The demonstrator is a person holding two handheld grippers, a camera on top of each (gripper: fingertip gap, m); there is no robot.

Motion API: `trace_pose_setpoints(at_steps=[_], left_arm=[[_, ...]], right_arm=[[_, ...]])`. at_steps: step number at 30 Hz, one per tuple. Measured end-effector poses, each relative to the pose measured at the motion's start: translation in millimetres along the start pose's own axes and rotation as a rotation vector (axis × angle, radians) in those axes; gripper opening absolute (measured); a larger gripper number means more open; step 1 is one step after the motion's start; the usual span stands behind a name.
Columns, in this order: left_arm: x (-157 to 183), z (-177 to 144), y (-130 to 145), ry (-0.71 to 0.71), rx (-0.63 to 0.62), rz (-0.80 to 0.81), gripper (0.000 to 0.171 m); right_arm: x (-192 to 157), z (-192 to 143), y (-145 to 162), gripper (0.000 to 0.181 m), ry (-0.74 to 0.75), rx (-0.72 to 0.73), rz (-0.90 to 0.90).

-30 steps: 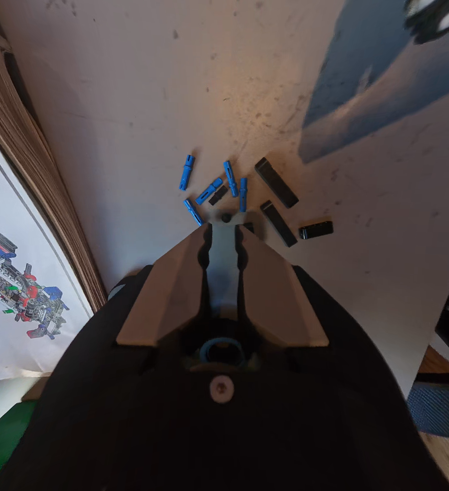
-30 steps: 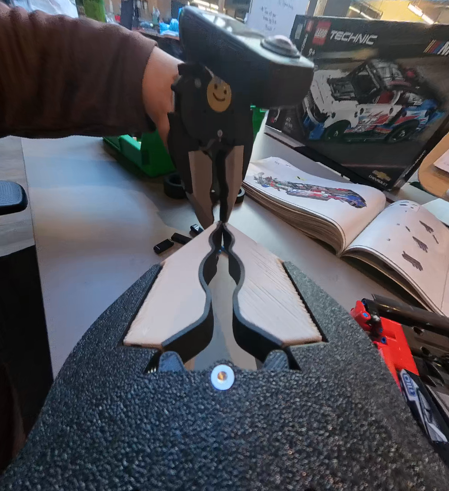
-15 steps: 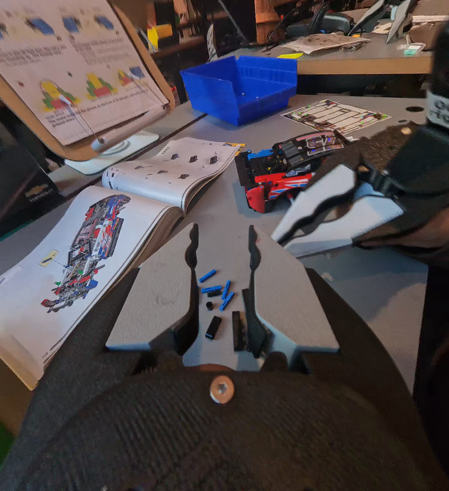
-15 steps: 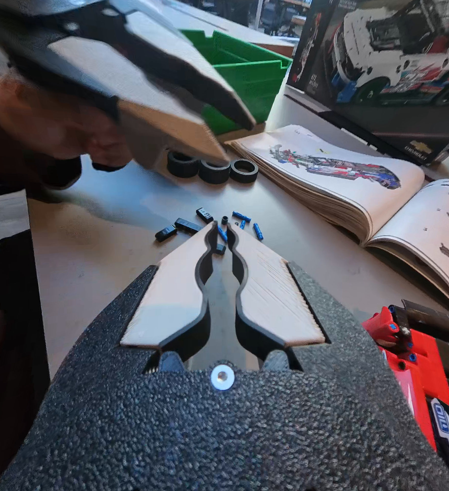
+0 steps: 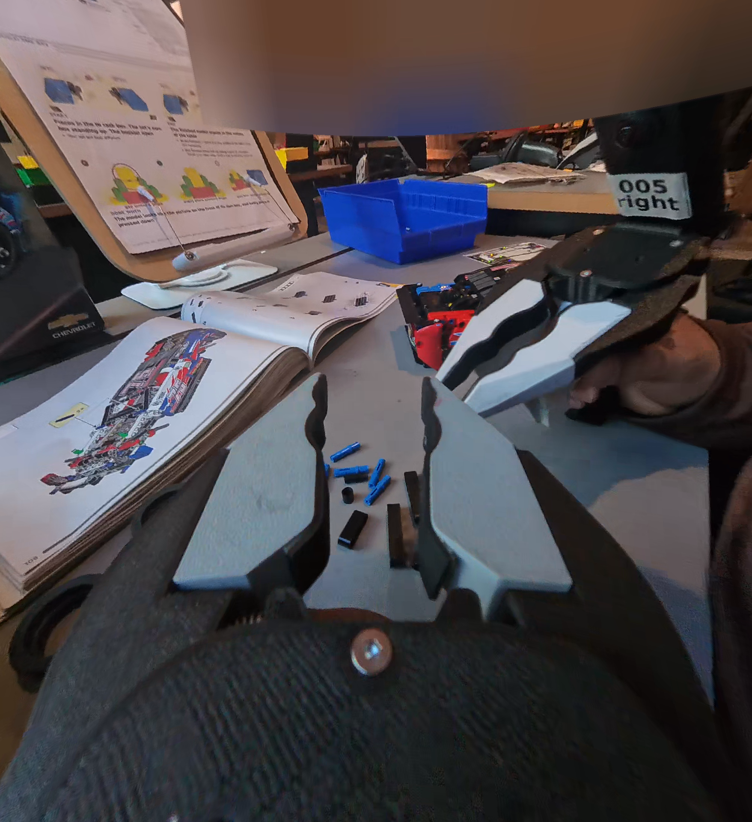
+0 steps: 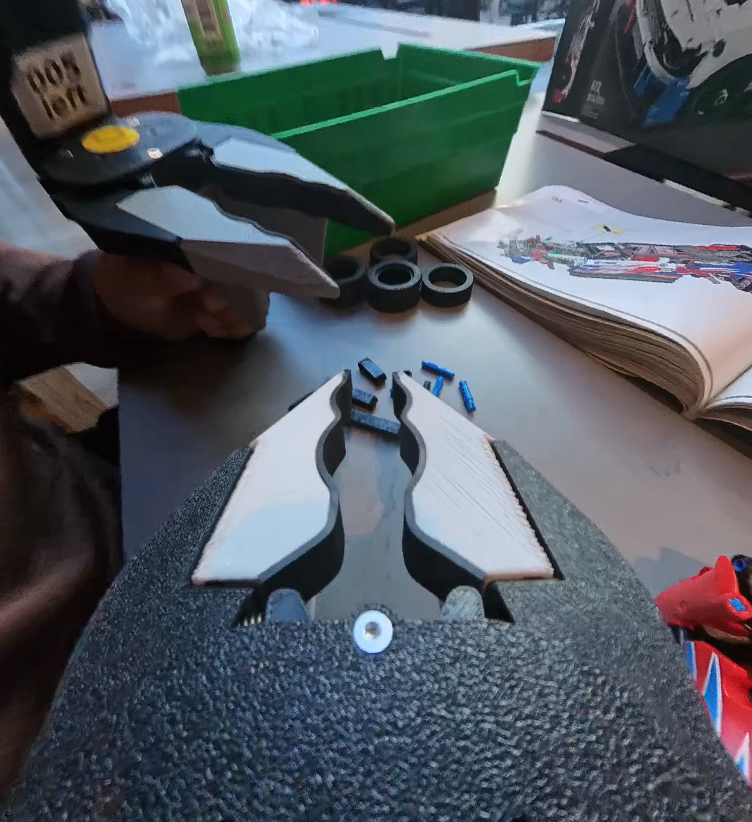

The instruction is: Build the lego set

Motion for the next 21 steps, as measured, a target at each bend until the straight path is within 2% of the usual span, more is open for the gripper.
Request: trace_pose_setpoints(at_steps=[5,11,14,16,19,21], left_arm=[[-11.7,3.3,1.0,-0.018,0.019,-0.02,0.041],[-22.8,7.7,2.5,-0.023,0.019,-0.088,0.048],[-13.3,3.3,2.0,0.019,0.018,-0.079,0.048],[-8.0,-0.4,2.2,0.09,0.02,-0.113,0.043],[-3.2,-7.4,2.8,0.179,0.02,-0.165,0.042],[-3.3,-9.8,5.9,0.186,-0.011,-0.169,0.042]], right_arm=[[-3.2,-1.8,-10.4,0.016,-0.113,0.084,0.037],[-3.1,-3.2,-12.3,0.016,-0.149,0.1,0.063],[5.1,-10.2,-16.0,0.016,-0.134,0.155,0.131],[11.8,-13.9,-17.9,0.016,-0.113,0.187,0.177],[16.9,-14.7,-15.1,0.016,-0.088,0.168,0.226],[16.7,-16.0,-11.8,0.015,-0.055,0.14,0.2]])
Point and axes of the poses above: each gripper's, where its closed fingertips meet, z out along the fingers, y out of its underside, x = y × z across the jaws, the point moved 5 cm from there along -z, back along the fingers, and after that the axes turned 10 degrees about z, right-handed, at the moved point
